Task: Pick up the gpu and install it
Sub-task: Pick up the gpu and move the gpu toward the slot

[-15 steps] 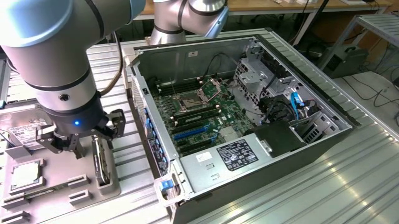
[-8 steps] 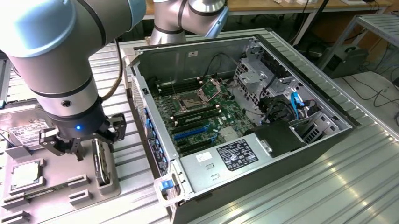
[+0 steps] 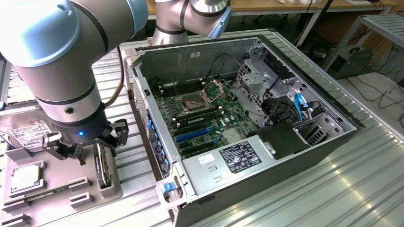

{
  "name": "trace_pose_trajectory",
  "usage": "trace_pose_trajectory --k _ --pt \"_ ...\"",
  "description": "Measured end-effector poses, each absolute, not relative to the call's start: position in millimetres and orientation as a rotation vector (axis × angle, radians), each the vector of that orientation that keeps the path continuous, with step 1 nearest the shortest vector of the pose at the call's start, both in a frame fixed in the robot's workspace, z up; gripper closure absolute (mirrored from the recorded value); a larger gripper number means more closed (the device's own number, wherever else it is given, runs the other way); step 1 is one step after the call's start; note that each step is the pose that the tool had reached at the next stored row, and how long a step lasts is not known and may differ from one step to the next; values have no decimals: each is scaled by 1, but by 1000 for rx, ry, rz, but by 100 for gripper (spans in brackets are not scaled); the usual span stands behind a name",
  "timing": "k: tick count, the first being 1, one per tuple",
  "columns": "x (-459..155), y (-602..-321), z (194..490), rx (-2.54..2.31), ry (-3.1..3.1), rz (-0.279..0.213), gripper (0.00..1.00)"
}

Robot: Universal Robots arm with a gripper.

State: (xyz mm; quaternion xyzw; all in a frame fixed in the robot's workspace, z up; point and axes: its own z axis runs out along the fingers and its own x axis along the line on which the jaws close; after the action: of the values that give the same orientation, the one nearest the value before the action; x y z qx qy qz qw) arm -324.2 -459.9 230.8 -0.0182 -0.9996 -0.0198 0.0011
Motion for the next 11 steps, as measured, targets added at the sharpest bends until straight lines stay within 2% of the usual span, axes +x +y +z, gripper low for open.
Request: trace_pose_trajectory --k 5,7,10,11 --pt "-324 -460 231 -57 -3138 -62 35" --pt "-324 -460 231 -57 -3138 -62 48" --pt "-324 -460 231 -57 -3138 -62 48" --pt "-324 -460 230 -57 -3138 -62 55"
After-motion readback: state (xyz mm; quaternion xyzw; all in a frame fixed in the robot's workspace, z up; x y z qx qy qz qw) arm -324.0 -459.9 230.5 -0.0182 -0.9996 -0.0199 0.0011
